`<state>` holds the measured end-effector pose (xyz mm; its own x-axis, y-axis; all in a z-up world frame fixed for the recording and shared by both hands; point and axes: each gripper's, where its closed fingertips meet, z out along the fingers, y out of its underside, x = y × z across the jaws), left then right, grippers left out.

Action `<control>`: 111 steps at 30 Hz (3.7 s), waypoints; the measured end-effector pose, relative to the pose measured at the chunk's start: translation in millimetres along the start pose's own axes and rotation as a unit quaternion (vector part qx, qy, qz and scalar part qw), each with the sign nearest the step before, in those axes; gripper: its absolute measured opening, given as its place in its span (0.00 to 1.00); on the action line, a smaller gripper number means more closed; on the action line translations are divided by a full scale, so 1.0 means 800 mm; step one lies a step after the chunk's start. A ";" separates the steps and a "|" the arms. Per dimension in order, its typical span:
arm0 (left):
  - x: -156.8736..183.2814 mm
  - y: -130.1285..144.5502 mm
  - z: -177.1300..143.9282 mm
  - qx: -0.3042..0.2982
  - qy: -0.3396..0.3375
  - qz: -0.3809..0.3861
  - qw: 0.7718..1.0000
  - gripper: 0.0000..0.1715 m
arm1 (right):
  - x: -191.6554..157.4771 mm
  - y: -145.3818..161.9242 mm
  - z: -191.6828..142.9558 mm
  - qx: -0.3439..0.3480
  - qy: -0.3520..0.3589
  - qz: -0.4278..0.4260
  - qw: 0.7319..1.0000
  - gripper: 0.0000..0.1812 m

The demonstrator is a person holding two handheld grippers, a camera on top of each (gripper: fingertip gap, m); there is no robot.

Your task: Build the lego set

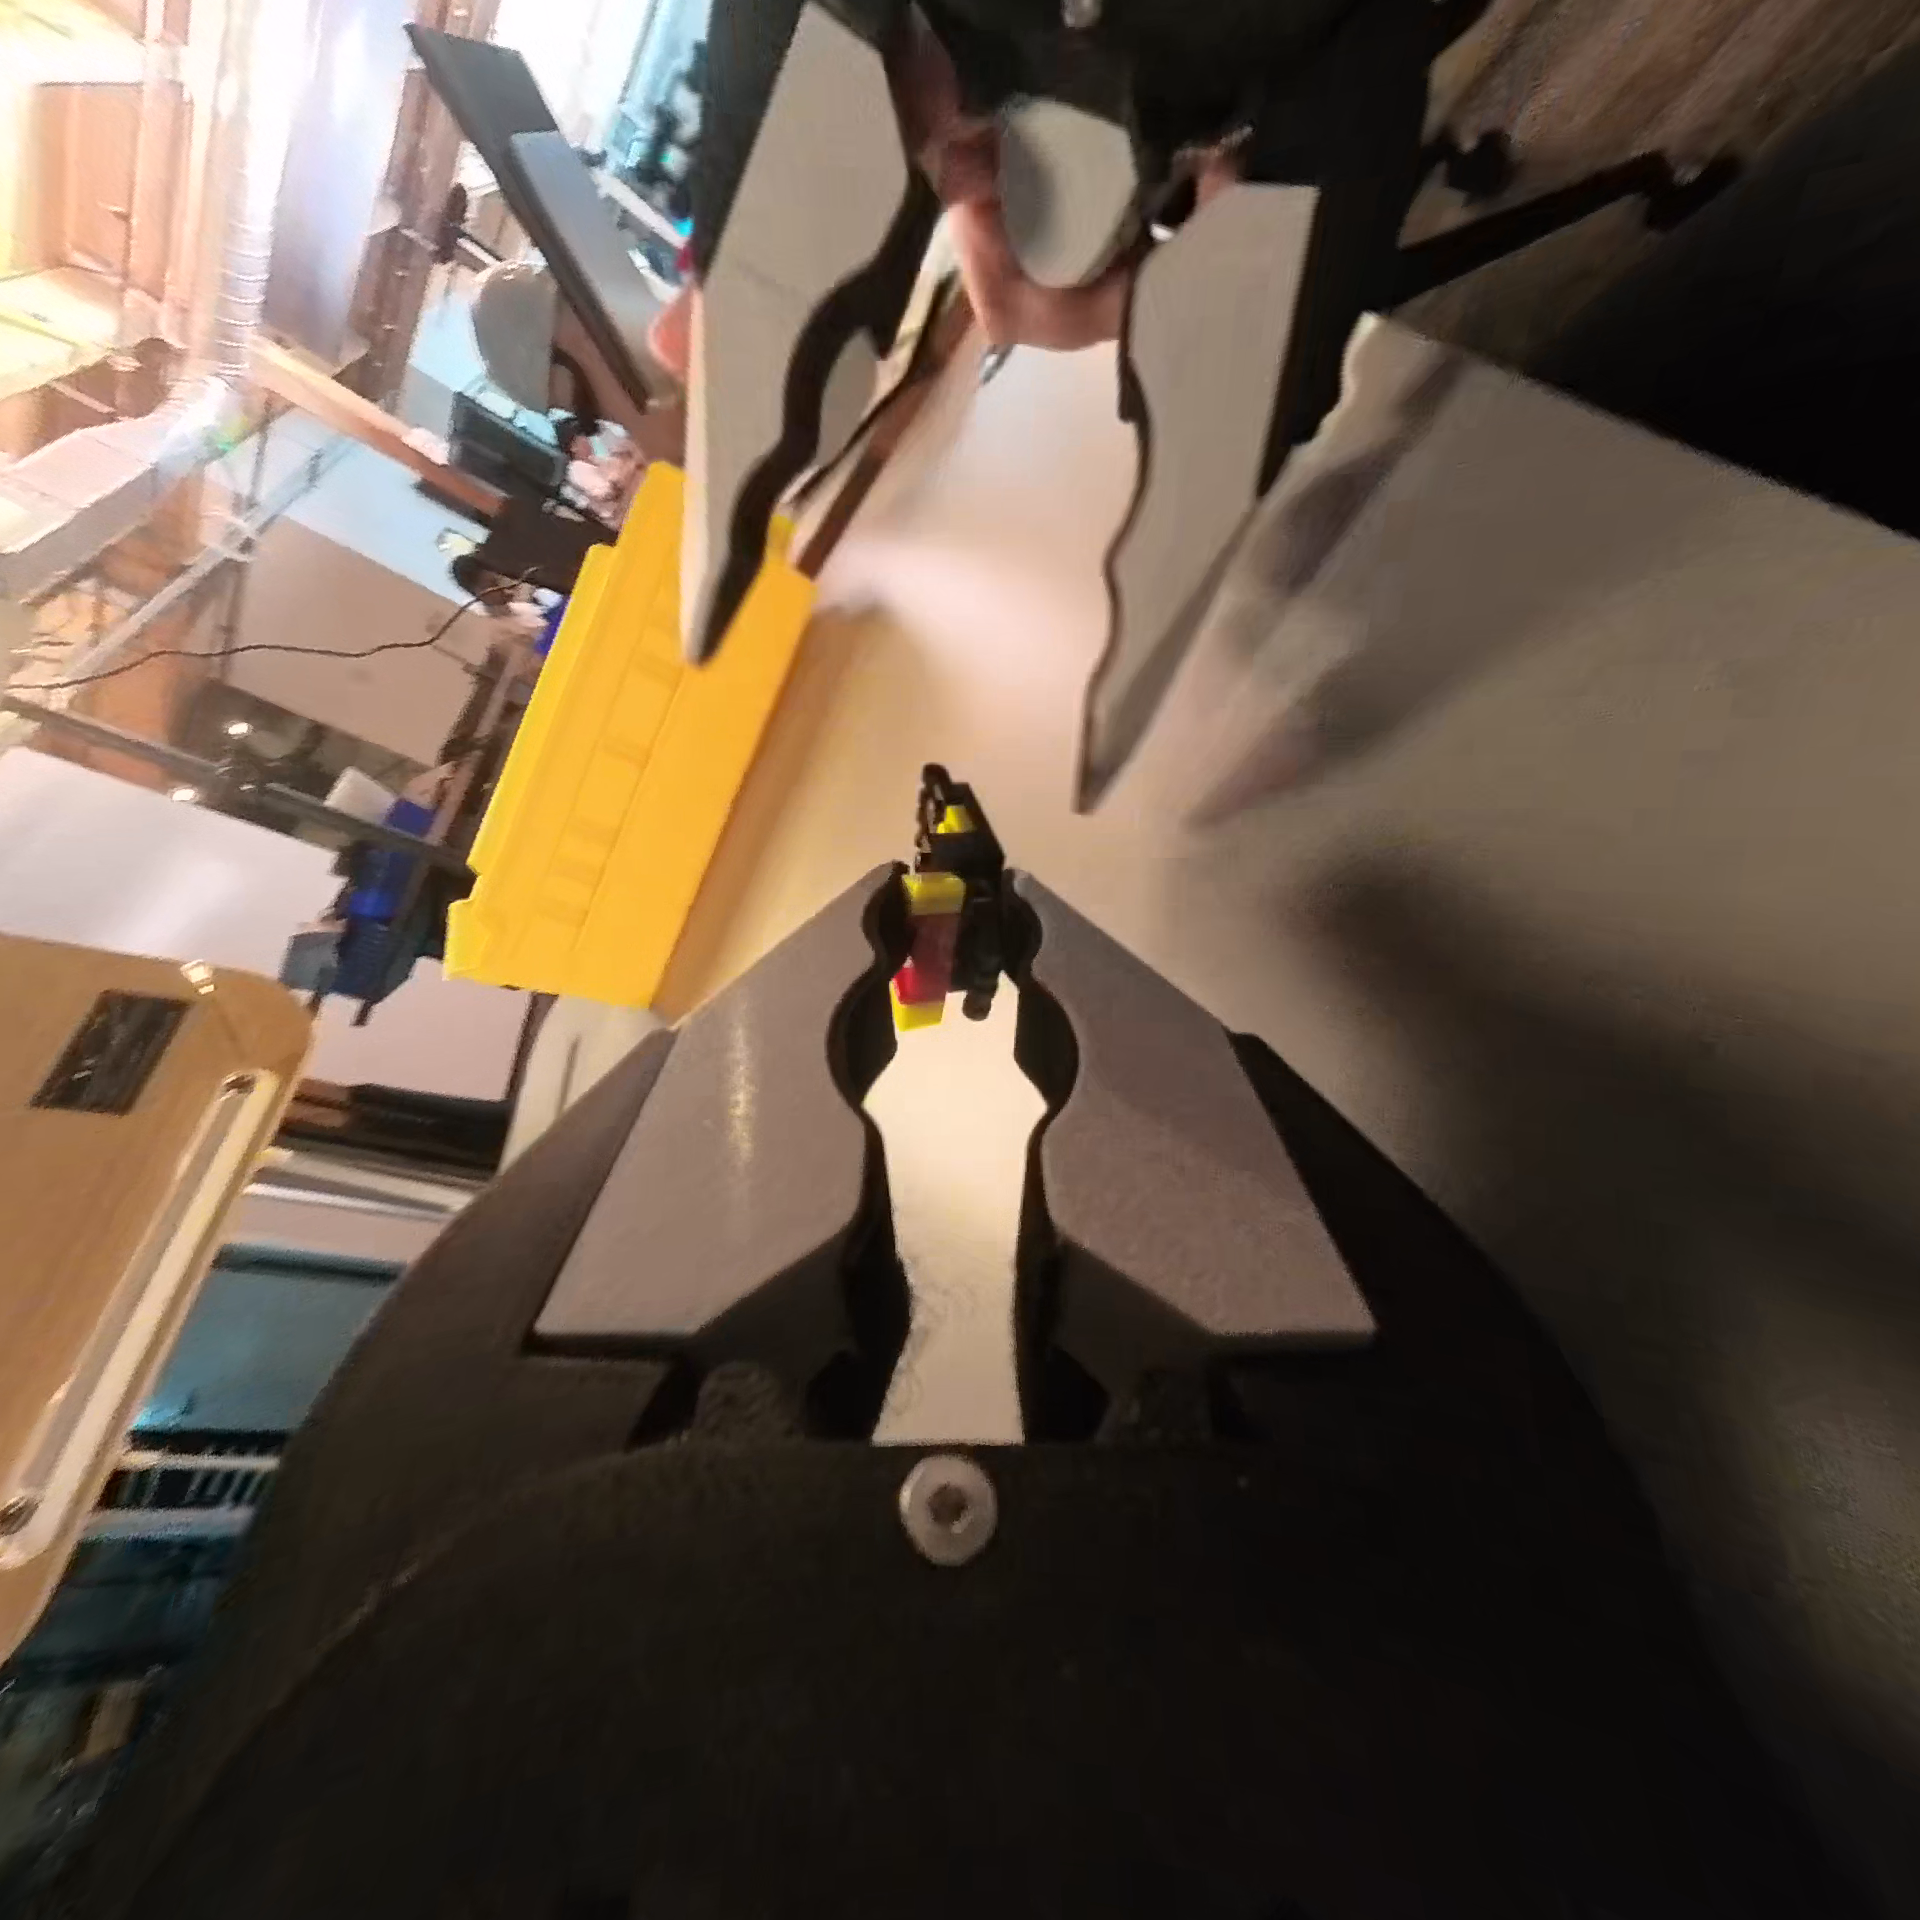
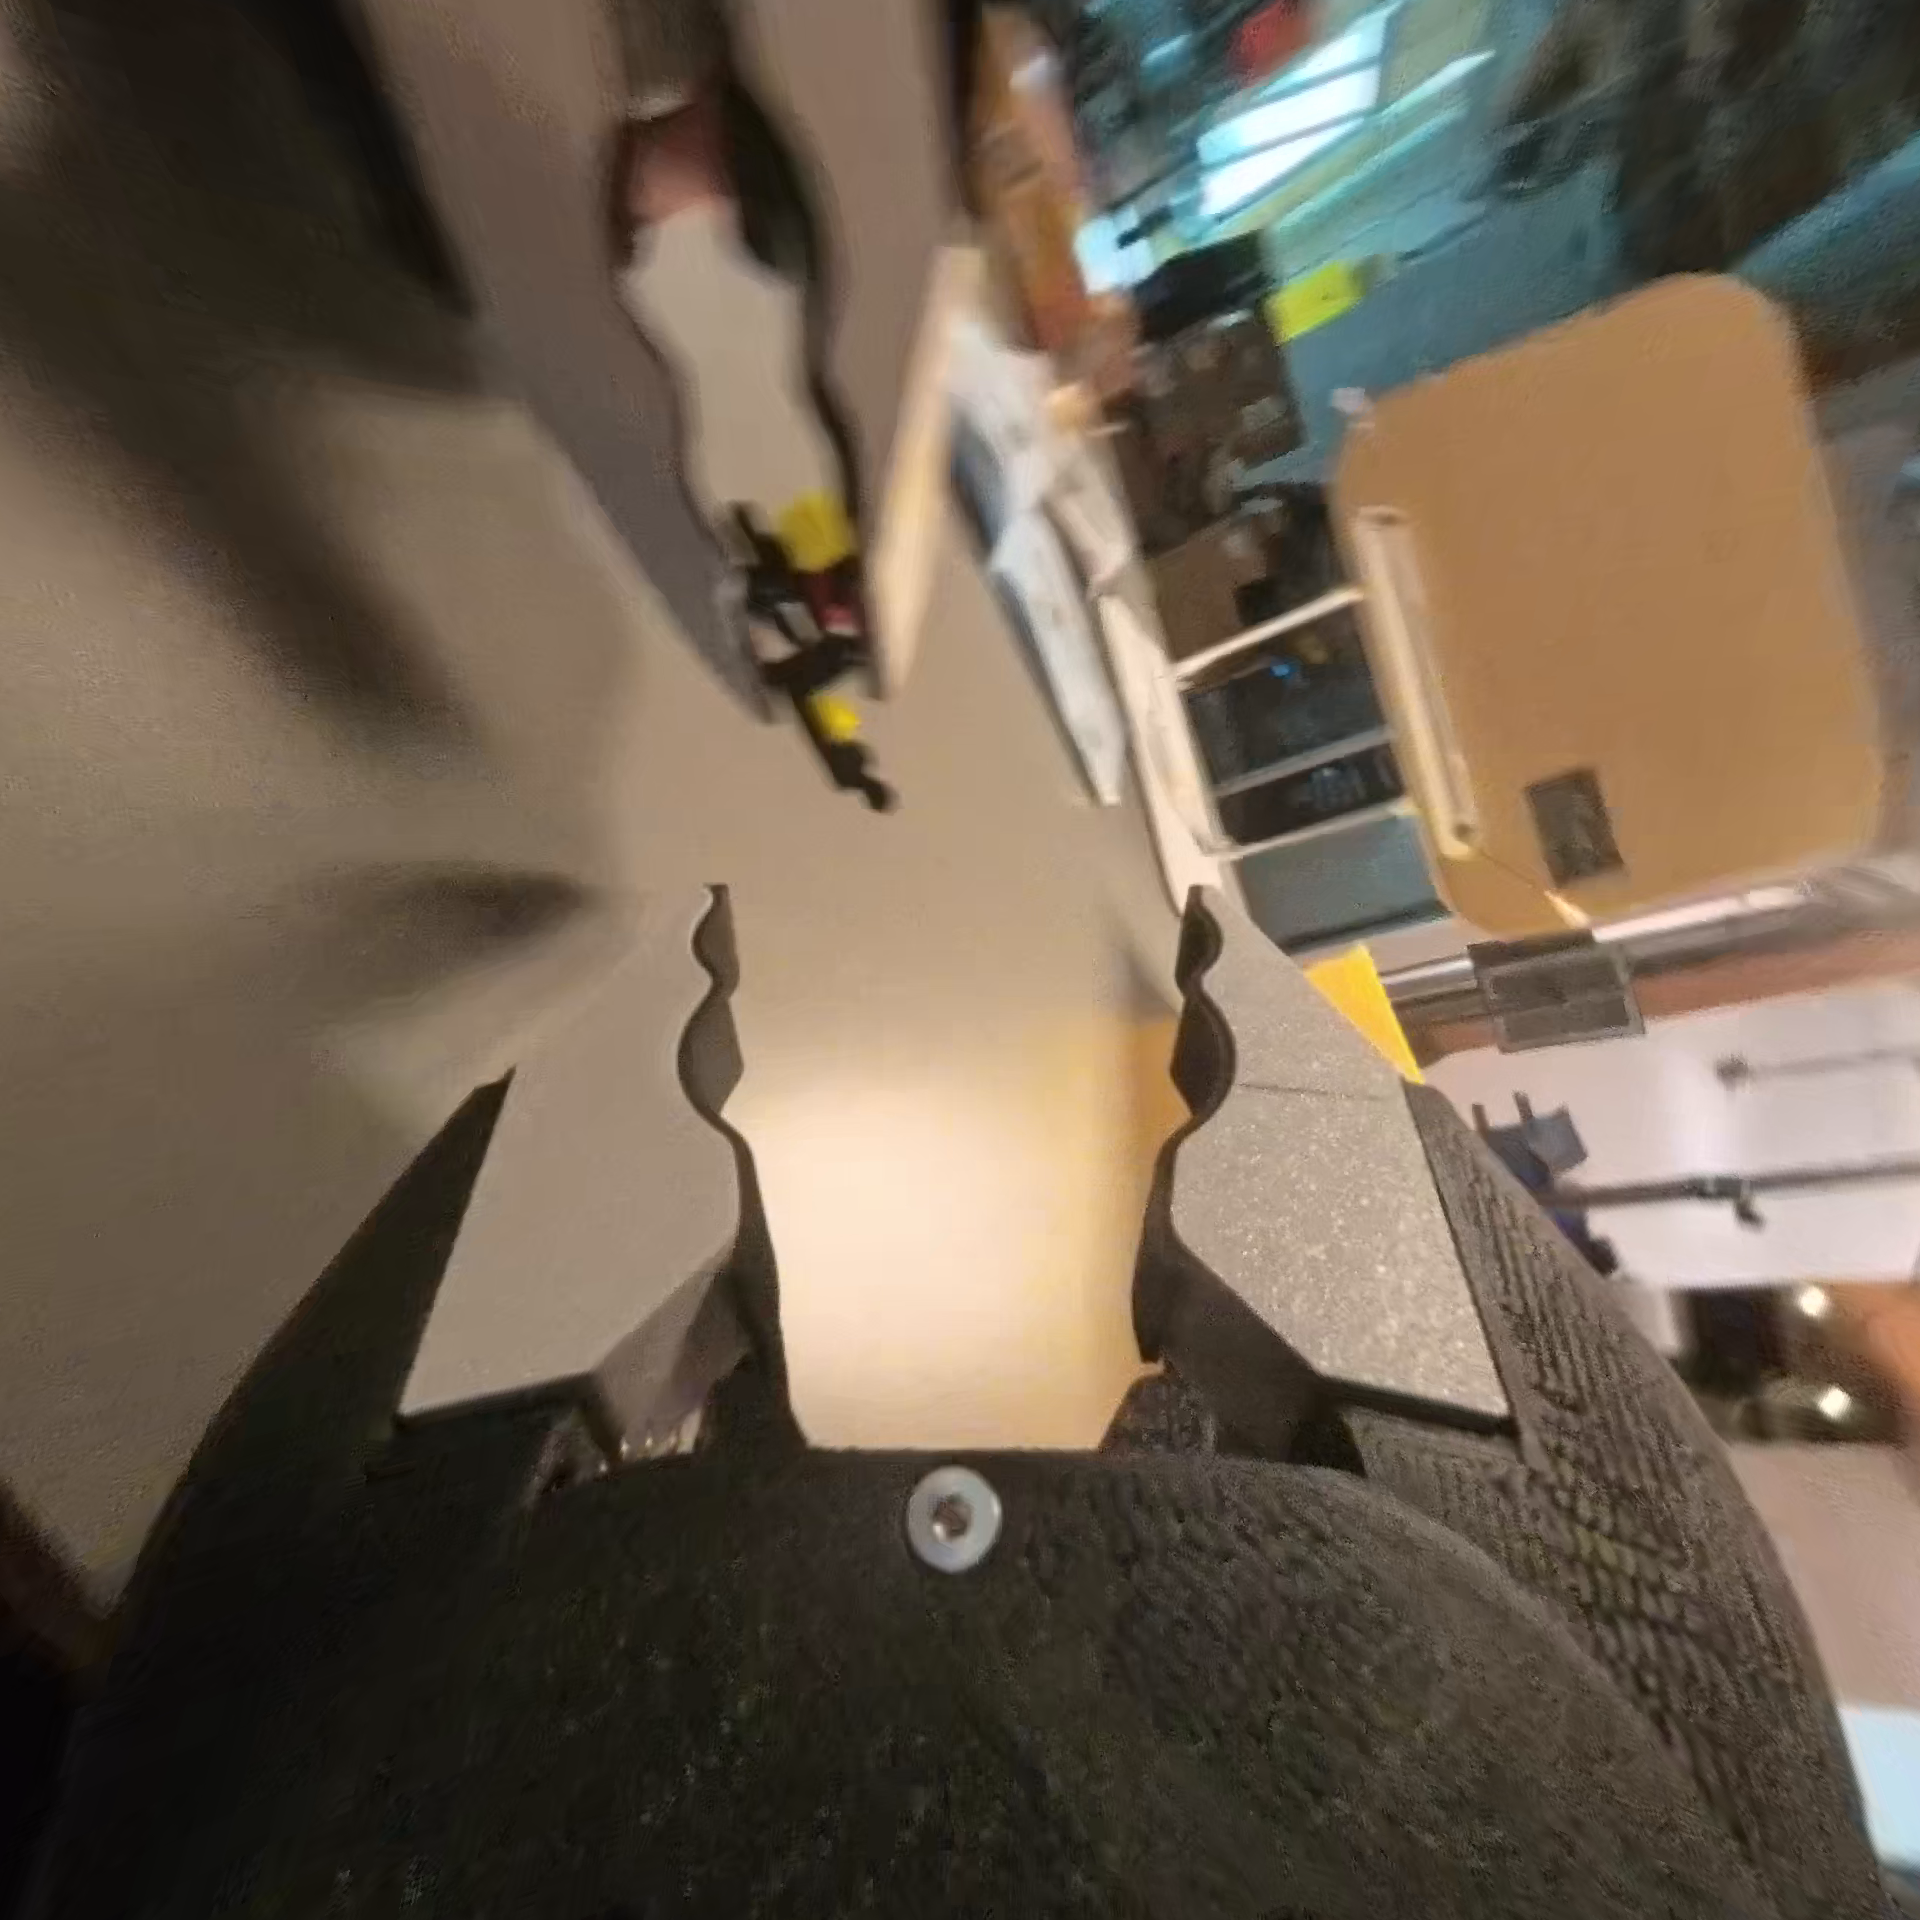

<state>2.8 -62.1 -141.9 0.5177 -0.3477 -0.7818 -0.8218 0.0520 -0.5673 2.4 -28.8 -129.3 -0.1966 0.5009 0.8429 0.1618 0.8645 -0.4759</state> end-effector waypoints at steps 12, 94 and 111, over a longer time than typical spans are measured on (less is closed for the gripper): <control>-0.051 0.009 -0.011 -0.015 -0.127 0.009 0.992 0.09 | 0.169 0.034 0.167 0.142 0.169 0.407 0.887 0.35; -0.084 0.048 -0.024 -0.065 -0.190 -0.066 0.977 0.09 | 0.208 0.025 0.237 0.158 0.230 0.323 0.904 0.06; -0.083 0.048 -0.024 -0.065 -0.190 -0.066 0.977 0.09 | 0.208 0.025 0.238 0.160 0.228 0.324 0.904 0.06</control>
<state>-67.6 -55.0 -106.7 0.6522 0.0309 -0.7574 -0.7521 -0.0982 -0.6517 -211.2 80.2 -46.7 0.2698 0.9000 0.3424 -0.2014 0.4004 -0.8939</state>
